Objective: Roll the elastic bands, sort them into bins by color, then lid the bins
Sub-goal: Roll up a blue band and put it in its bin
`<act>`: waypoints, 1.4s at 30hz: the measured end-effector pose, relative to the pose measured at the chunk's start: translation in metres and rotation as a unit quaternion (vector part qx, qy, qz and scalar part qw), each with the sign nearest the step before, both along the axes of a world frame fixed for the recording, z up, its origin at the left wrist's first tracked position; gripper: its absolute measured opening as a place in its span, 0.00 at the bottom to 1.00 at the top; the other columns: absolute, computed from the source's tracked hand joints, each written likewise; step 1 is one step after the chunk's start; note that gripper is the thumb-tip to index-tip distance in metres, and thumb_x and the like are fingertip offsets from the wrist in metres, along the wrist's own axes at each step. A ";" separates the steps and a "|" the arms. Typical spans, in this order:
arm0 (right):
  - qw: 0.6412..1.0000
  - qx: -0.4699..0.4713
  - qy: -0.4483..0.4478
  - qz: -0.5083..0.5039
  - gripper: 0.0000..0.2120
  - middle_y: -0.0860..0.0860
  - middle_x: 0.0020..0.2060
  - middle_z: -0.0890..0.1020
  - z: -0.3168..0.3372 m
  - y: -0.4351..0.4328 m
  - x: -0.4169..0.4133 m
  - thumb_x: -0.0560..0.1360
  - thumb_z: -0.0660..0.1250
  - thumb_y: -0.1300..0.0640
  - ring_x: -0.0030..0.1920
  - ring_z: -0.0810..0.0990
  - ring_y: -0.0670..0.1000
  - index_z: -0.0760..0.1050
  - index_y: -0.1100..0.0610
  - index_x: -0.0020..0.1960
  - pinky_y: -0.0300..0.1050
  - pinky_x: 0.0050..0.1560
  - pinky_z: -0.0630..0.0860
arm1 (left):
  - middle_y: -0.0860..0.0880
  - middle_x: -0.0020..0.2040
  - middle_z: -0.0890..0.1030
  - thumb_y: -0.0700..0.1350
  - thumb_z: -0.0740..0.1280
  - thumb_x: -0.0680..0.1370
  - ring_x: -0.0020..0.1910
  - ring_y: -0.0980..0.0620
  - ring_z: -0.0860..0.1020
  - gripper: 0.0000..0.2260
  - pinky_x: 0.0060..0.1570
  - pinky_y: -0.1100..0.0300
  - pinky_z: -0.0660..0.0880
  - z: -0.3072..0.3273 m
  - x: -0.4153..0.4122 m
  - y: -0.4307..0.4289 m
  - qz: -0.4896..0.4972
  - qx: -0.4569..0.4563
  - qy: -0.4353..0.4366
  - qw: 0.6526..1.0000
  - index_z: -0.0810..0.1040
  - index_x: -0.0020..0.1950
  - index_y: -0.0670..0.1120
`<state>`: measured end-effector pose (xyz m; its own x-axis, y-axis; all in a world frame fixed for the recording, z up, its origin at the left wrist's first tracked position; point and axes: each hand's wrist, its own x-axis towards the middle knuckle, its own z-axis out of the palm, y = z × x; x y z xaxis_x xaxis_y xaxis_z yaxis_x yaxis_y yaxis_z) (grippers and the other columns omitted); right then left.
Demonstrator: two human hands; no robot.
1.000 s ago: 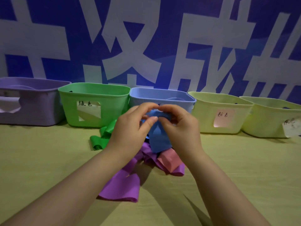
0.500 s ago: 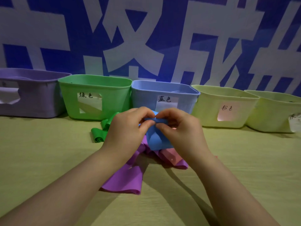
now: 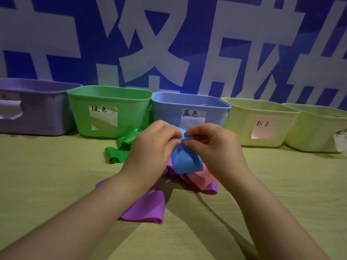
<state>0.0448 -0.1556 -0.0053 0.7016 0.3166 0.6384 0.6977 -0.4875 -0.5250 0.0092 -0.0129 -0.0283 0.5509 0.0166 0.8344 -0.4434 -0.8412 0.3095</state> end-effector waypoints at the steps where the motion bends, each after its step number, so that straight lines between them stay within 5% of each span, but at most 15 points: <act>1: 1.000 -0.012 -0.002 -0.001 0.05 0.44 0.38 0.77 0.000 0.000 0.000 0.70 0.72 0.59 0.38 0.75 0.42 0.82 0.55 0.46 0.27 0.42 0.69 | 0.48 0.41 0.75 0.47 0.61 0.73 0.40 0.59 0.69 0.11 0.43 0.77 0.62 0.000 0.001 0.000 0.002 0.003 -0.006 1.000 0.80 0.42 0.42; 9: 0.996 -0.087 -0.031 -0.008 0.05 0.42 0.37 0.71 0.007 -0.004 -0.002 0.73 0.68 0.53 0.40 0.68 0.41 0.81 0.52 0.47 0.33 0.40 0.64 | 0.46 0.38 0.76 0.47 0.58 0.75 0.37 0.46 0.72 0.12 0.38 0.62 0.62 -0.003 0.001 -0.001 0.047 0.078 -0.018 0.996 0.79 0.45 0.43; 14: 0.992 -0.119 -0.024 -0.025 0.06 0.48 0.42 0.74 0.008 -0.005 -0.002 0.75 0.66 0.54 0.44 0.72 0.47 0.80 0.52 0.49 0.41 0.45 0.66 | 0.49 0.41 0.77 0.49 0.58 0.72 0.40 0.50 0.70 0.12 0.39 0.62 0.63 -0.004 -0.001 -0.005 0.022 0.056 0.019 0.998 0.76 0.48 0.45; 20: 0.990 -0.140 -0.010 -0.015 0.06 0.48 0.43 0.75 0.010 -0.006 -0.006 0.75 0.65 0.53 0.43 0.71 0.45 0.80 0.51 0.49 0.39 0.43 0.65 | 0.52 0.38 0.75 0.46 0.66 0.70 0.38 0.56 0.67 0.05 0.36 0.65 0.59 -0.004 0.000 -0.003 0.008 0.024 0.021 0.999 0.75 0.43 0.47; 26: 0.988 -0.157 0.016 -0.006 0.09 0.50 0.46 0.77 0.013 -0.008 -0.008 0.76 0.64 0.51 0.47 0.74 0.48 0.80 0.52 0.51 0.42 0.48 0.68 | 0.54 0.37 0.74 0.53 0.61 0.71 0.38 0.54 0.70 0.10 0.36 0.62 0.63 -0.004 0.001 -0.001 -0.003 0.009 0.020 1.000 0.77 0.42 0.48; 34: 0.985 -0.171 0.022 0.024 0.11 0.51 0.46 0.76 0.011 -0.011 -0.005 0.77 0.61 0.51 0.46 0.74 0.49 0.80 0.53 0.51 0.43 0.47 0.67 | 0.47 0.38 0.76 0.50 0.59 0.74 0.37 0.46 0.73 0.12 0.38 0.60 0.64 -0.004 0.001 0.000 0.014 0.053 0.008 0.998 0.78 0.42 0.44; 42: 0.995 -0.094 0.005 0.021 0.07 0.41 0.36 0.75 0.005 -0.011 0.003 0.70 0.72 0.53 0.38 0.74 0.37 0.78 0.48 0.47 0.27 0.41 0.67 | 0.47 0.37 0.75 0.50 0.59 0.74 0.37 0.47 0.72 0.12 0.37 0.62 0.61 -0.002 0.001 0.002 0.033 0.061 0.000 0.998 0.77 0.40 0.43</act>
<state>0.0476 -0.1663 -0.0001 0.6912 0.4589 0.5583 0.7148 -0.5480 -0.4344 0.0103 -0.0114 -0.0302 0.5526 -0.0484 0.8321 -0.3858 -0.8998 0.2039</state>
